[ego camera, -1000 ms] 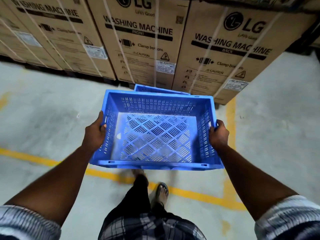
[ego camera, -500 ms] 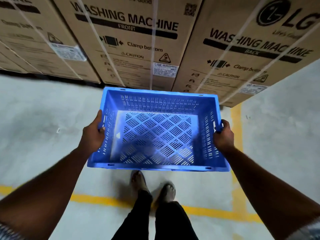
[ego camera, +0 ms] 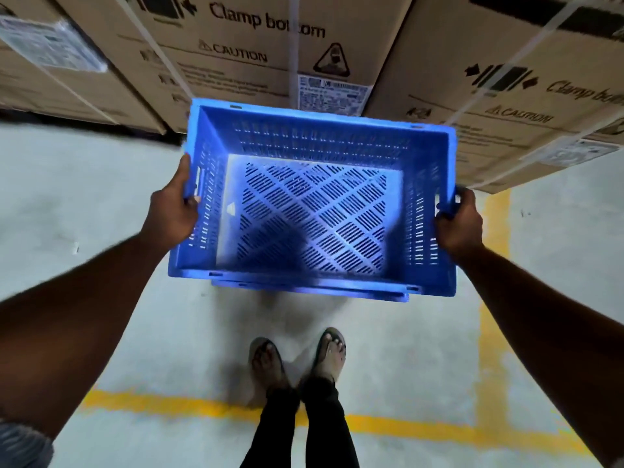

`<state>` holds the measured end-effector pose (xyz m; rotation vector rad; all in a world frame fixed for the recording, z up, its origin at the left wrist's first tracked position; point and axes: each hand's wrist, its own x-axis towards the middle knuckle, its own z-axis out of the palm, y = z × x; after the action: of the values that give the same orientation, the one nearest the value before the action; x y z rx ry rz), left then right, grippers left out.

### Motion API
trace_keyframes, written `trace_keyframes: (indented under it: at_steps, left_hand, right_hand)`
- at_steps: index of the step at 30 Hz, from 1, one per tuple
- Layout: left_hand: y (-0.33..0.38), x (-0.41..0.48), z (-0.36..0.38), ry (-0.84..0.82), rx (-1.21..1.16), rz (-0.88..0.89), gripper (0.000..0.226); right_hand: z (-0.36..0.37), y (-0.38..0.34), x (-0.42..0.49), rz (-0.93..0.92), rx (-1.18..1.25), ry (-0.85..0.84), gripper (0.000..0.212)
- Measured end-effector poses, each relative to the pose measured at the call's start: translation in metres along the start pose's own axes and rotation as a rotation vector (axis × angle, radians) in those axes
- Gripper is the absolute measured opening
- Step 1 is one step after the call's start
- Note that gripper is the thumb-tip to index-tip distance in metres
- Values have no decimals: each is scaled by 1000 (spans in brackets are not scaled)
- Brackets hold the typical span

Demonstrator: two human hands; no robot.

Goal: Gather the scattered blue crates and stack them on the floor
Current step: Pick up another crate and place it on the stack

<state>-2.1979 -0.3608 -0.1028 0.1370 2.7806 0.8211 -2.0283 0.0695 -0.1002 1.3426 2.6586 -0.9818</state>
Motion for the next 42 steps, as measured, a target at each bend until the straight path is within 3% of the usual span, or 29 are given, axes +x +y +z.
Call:
trace_keyframes:
  at_steps: [8, 14, 20, 27, 32, 42]
  left_hand:
    - [-4, 13, 21, -81, 86, 5, 79]
    - [-20, -51, 31, -53, 50, 48, 81]
    - [-31, -74, 33, -75, 42, -61, 80]
    - [-17, -45, 42, -129, 106, -55, 88]
    - [-32, -47, 35, -200, 25, -95, 88]
    - [-32, -77, 36, -172, 72, -127, 89]
  right_hand:
    - [18, 8, 11, -35, -27, 10, 56]
    - [21, 37, -35, -194, -163, -71, 78]
    - [16, 56, -56, -187, -245, -113, 83]
    - [11, 49, -31, -154, -286, -94, 88]
    - [13, 49, -41, -166, -247, -79, 91]
    - [2, 61, -46, -132, -336, -190, 90]
